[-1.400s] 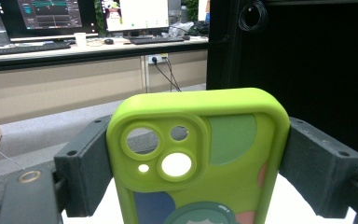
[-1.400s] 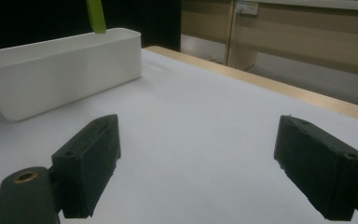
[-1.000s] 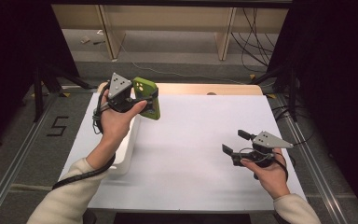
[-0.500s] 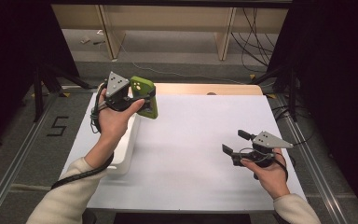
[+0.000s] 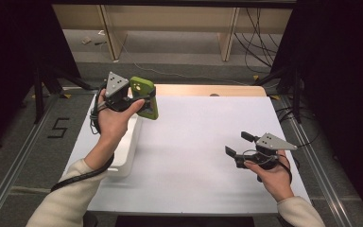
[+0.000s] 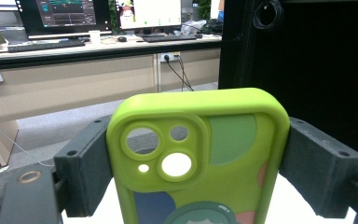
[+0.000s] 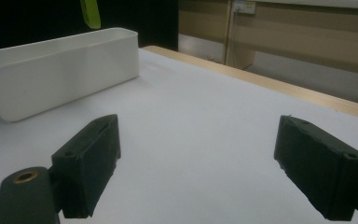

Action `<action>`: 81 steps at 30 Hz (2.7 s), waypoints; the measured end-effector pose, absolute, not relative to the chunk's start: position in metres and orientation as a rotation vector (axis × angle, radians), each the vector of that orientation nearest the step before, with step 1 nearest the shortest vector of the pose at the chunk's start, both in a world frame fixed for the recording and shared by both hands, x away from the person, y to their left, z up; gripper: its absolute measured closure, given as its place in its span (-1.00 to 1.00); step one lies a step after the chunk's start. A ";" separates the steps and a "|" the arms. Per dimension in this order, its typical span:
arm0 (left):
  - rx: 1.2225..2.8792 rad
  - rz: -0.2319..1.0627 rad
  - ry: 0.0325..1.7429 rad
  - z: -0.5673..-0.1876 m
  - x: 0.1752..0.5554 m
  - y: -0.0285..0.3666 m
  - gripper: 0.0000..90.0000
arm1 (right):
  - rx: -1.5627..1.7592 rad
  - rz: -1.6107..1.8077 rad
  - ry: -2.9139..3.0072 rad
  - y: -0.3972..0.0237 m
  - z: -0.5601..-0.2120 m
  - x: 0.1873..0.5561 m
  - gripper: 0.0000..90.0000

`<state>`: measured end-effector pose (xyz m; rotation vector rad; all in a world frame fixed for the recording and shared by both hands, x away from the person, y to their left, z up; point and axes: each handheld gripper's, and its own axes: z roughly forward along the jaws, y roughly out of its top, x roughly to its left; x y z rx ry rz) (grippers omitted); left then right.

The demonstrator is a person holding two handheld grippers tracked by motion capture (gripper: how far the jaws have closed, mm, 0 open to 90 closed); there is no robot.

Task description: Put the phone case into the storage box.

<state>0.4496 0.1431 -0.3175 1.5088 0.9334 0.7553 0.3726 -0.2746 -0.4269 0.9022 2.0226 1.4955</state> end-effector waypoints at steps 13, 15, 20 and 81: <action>1.503 0.766 0.943 -0.316 0.451 0.148 -0.65 | 0.903 1.496 2.023 -0.274 -0.427 0.373 -0.65; 1.503 0.770 0.944 -0.316 0.451 0.149 -0.65 | 0.903 1.496 2.023 -0.274 -0.427 0.373 -0.65; 1.496 0.775 0.948 -0.315 0.452 0.152 -0.65 | 0.904 1.496 2.023 -0.275 -0.427 0.373 -0.65; 1.478 0.820 0.986 -0.313 0.459 0.171 -0.65 | 0.900 1.497 2.027 -0.274 -0.428 0.373 -0.65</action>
